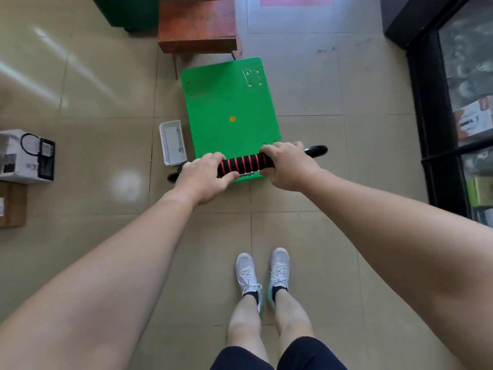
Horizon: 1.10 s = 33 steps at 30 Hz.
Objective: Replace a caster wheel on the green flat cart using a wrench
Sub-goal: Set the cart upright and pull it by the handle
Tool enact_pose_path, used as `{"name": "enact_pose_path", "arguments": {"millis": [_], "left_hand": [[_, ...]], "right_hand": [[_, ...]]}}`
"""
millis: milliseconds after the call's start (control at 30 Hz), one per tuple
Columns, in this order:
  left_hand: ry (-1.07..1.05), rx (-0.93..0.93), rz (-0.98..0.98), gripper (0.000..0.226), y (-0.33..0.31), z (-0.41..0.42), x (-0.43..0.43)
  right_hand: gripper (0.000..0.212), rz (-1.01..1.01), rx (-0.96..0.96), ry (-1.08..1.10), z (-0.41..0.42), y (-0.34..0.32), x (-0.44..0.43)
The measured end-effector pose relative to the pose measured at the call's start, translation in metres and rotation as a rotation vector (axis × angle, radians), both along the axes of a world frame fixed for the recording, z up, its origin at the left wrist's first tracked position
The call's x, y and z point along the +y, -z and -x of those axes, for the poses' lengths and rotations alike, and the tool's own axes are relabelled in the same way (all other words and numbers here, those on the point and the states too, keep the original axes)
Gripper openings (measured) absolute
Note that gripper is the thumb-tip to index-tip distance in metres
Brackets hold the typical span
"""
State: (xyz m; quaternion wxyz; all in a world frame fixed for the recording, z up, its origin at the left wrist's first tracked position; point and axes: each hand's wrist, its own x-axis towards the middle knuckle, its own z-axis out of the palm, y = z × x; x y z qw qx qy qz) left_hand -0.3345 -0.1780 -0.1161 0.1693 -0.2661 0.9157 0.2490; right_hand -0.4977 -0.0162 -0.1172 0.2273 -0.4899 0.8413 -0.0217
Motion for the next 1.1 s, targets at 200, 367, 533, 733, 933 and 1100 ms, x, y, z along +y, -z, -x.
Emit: {"name": "enact_pose_path", "arguments": {"millis": [200,367,533,733,933,1100], "left_hand": [[0.019,-0.015,-0.027,0.040,-0.006,-0.021,0.013],[0.020,-0.056,-0.115,0.037,-0.014,-0.061,0.056],[0.012,-0.062,-0.156,0.041,-0.014,-0.115,0.114],[0.075,-0.079,-0.097,0.035,-0.018,-0.157,0.168],[0.161,-0.092,-0.102,0.044,-0.012,-0.192,0.197],[0.236,-0.018,-0.022,0.063,-0.002,-0.206,0.210]], "right_hand": [[0.033,0.057,-0.016,0.006,-0.023,-0.005,0.024],[0.041,0.048,-0.070,0.002,-0.063,-0.007,0.074],[0.045,0.036,-0.095,0.005,-0.115,-0.002,0.135],[0.047,0.059,-0.110,0.008,-0.158,-0.002,0.187],[0.053,0.070,-0.136,-0.036,-0.183,0.000,0.219],[0.063,0.072,-0.138,-0.047,-0.194,0.004,0.232]]}}
